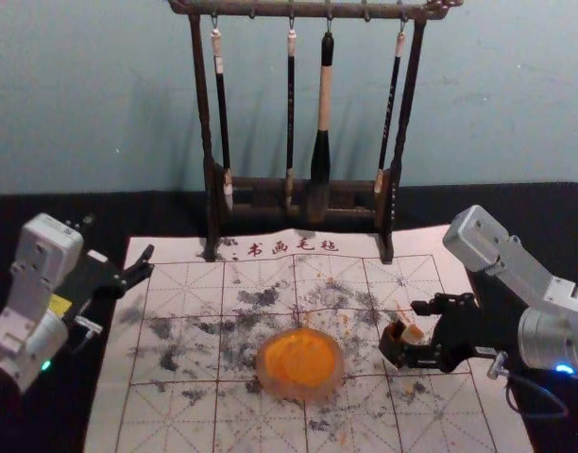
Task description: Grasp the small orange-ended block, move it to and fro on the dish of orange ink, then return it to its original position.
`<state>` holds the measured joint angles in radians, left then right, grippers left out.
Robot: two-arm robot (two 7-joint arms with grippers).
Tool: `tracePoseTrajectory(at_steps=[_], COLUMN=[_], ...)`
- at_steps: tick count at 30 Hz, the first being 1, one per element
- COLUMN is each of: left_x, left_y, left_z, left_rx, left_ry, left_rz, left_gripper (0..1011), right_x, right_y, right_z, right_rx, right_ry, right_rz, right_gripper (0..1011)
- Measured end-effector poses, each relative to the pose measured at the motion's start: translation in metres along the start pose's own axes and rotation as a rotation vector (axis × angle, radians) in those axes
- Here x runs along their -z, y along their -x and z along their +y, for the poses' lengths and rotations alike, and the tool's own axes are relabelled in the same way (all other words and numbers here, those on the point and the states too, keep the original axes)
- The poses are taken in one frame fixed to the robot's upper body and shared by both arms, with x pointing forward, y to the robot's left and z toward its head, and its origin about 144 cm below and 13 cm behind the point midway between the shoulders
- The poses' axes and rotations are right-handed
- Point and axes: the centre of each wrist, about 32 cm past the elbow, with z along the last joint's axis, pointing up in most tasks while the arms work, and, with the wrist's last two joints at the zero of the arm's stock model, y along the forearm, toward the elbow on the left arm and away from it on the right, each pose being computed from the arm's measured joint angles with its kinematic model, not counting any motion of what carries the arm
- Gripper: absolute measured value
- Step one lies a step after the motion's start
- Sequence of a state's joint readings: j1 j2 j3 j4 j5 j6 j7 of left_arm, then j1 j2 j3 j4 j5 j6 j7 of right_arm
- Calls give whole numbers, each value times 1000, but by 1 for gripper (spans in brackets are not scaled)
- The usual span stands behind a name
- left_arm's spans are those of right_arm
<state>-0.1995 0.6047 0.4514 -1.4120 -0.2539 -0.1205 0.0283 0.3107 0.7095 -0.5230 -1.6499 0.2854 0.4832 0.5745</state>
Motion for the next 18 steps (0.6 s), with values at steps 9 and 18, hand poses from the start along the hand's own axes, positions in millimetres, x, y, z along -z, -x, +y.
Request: tracePoseTrajectory(at_steps=[9, 18], left_x=[0, 0], left_y=[0, 0], left_z=[0, 0], left_rx=[0, 0], left_ry=[0, 0], left_rz=[0, 0], left_gripper=[1001, 1001], right_x=[0, 0], right_y=[0, 9], right_z=[0, -3], right_rx=[0, 133], right_ry=[0, -128], right_rz=[0, -2], right_gripper=[939, 1000])
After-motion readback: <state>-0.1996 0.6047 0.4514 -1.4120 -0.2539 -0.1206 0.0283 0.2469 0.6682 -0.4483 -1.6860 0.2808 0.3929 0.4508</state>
